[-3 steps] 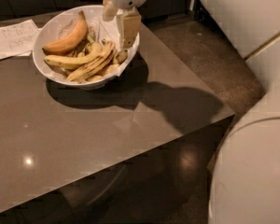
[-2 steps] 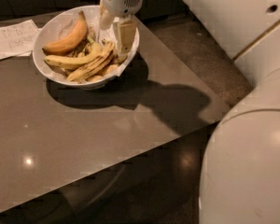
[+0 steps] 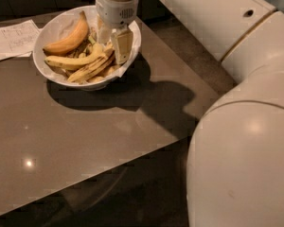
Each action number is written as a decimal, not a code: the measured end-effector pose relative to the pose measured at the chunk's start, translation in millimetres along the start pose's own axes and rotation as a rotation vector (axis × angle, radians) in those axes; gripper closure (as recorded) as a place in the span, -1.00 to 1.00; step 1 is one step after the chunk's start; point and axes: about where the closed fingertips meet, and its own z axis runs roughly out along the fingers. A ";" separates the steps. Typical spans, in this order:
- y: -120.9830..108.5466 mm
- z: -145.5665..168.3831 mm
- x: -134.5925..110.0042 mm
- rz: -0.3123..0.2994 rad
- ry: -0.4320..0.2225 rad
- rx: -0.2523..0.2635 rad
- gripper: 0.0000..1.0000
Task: Pick banana from white bowl
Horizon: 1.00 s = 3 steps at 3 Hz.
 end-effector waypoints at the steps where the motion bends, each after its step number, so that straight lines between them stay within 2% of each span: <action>1: -5.1 7.1 -1.9 -0.045 0.032 -0.018 -0.10; 3: -16.1 17.4 -5.7 -0.100 0.058 -0.037 -0.14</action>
Offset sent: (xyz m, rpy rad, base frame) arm -0.0017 0.0050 -0.0122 -0.1503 0.0318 0.1006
